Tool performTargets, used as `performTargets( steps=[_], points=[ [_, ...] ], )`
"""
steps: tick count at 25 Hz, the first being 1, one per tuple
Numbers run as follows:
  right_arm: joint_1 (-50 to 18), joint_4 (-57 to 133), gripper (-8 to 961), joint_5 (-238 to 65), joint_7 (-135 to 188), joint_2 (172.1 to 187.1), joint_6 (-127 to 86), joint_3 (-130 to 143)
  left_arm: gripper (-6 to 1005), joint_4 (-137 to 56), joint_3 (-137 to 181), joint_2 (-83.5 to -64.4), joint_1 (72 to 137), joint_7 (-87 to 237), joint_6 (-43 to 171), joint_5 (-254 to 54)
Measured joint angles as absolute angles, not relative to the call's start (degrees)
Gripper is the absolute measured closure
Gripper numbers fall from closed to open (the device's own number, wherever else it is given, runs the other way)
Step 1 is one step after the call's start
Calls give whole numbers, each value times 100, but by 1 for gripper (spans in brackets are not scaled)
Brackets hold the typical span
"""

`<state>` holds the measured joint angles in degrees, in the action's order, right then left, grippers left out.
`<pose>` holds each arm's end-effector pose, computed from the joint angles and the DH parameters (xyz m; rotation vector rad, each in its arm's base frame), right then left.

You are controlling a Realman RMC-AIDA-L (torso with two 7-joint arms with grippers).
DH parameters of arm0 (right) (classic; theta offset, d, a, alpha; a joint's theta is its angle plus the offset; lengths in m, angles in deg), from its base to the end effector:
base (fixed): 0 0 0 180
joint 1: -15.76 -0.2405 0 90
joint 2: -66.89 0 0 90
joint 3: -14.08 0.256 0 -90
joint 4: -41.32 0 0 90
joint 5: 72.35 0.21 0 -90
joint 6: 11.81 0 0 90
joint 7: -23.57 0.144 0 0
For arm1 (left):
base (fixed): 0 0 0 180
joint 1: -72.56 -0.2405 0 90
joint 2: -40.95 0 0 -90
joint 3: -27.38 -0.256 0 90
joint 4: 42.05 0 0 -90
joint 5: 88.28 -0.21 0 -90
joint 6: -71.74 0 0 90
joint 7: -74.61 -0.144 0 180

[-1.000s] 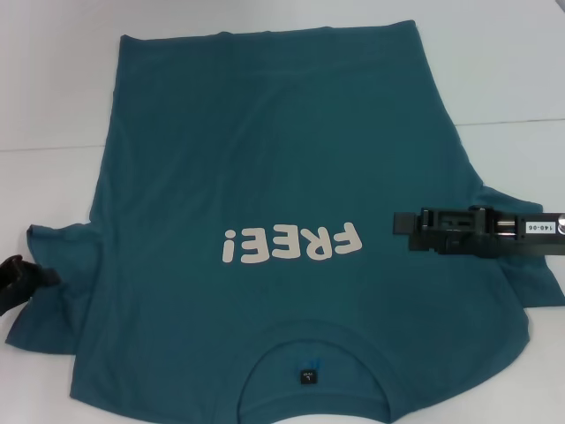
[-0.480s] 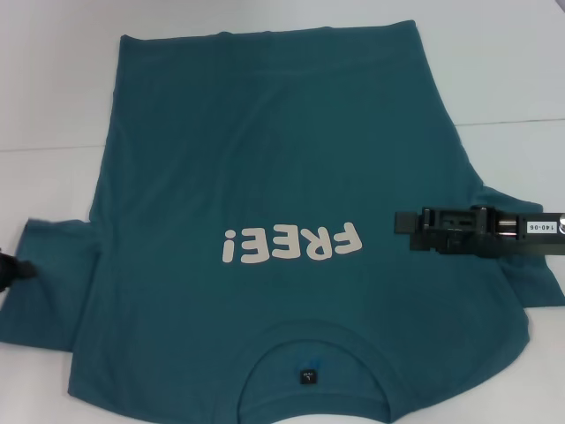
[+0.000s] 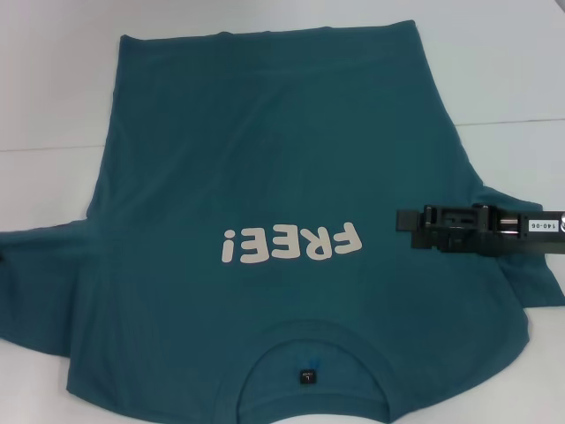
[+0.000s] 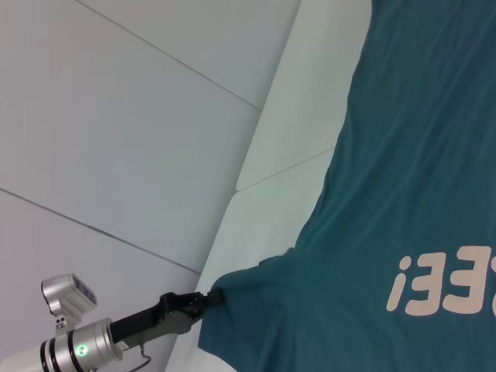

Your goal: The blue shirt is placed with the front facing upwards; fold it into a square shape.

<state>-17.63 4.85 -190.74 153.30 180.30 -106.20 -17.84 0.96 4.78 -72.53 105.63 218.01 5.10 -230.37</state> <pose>0.2681 0.3452 0.0472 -2.3647 1.7877 0.8532 -0.3607 0.3729 0.0934 -1.6432 -1.8083 -0.4658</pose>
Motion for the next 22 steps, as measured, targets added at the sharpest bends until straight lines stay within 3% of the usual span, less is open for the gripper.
performTargets(
  steps=[14,22],
  points=[
    [-1791,485,103,-19074,15327,18026,-10655,-1796,979,216,420,-6979,11126,22283,-347,-23427],
    [-1733,492,107,-19081,15299,18026,-10626,-1784,980,226,-61,-6998,11305,22809,-600,-23535]
  ],
)
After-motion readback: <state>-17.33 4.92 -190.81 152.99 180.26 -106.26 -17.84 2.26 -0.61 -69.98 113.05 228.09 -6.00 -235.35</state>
